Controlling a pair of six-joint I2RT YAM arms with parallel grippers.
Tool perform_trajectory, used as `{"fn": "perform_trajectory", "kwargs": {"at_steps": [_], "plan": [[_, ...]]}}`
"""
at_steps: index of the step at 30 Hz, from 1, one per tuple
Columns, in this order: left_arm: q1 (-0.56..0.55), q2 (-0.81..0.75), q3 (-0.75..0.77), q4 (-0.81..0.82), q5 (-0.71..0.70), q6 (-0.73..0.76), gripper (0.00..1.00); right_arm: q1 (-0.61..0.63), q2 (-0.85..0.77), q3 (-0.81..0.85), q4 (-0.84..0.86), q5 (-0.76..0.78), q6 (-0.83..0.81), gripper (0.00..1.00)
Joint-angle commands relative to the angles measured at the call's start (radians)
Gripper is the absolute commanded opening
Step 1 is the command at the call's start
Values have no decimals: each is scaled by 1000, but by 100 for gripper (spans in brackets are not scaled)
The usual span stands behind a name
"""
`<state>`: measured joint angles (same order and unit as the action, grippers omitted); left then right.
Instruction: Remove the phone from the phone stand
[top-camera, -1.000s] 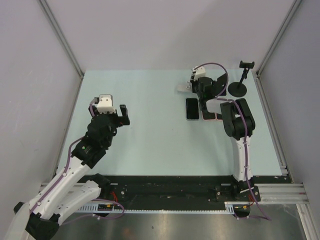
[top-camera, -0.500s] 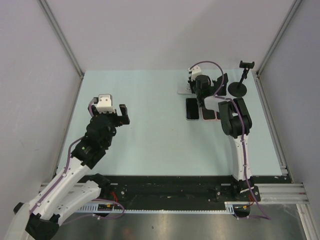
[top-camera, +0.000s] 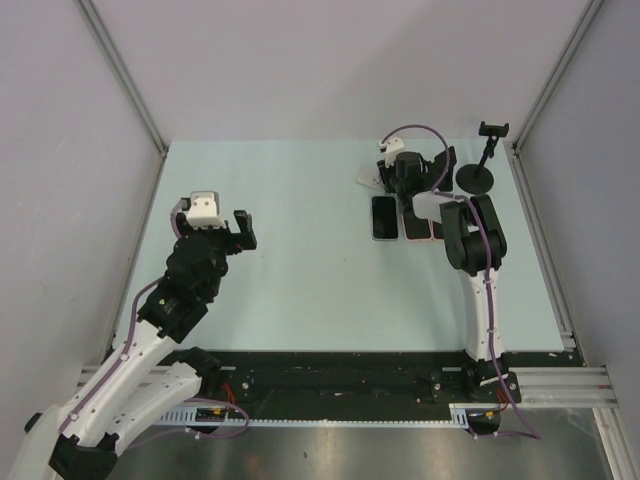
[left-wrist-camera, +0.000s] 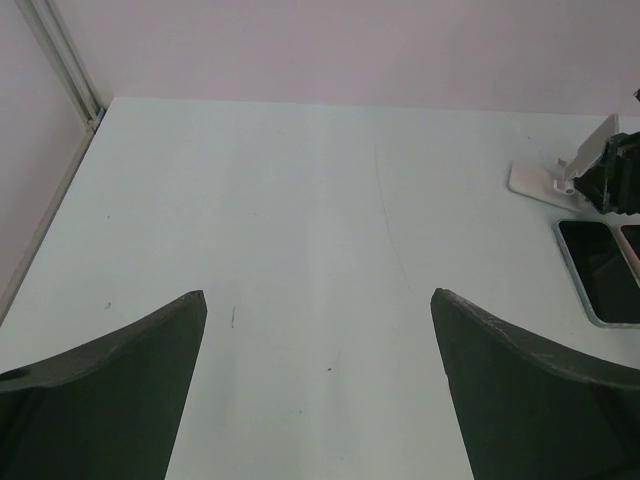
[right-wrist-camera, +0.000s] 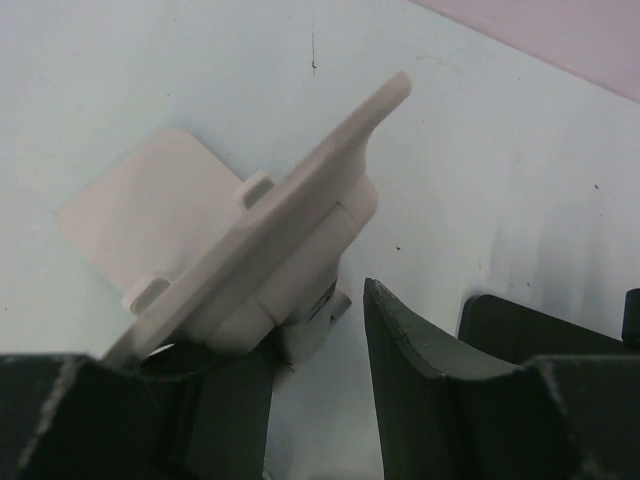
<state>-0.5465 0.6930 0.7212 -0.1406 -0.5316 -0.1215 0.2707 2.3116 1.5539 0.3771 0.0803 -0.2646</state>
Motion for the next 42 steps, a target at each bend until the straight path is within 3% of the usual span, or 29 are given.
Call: {"fn": "perform_trajectory", "kwargs": {"at_steps": [1,8,27,36,42], "plan": [[5,-18,-9,29,1,23,99,-30,-72,-31,-44,-31,-4,45],[7,-27,-11,29,5,23,99,-47,-115,-61,-61,-42,-35,53],[5,-30,-12,30,7,26,99,-65,-224,-112,-96,-10,1,54],[5,-56,-12,30,12,19,100,-64,-402,-195,-233,-7,89,59],[7,-107,-14,30,4,8,100,-67,-624,-285,-329,65,232,71]]}}
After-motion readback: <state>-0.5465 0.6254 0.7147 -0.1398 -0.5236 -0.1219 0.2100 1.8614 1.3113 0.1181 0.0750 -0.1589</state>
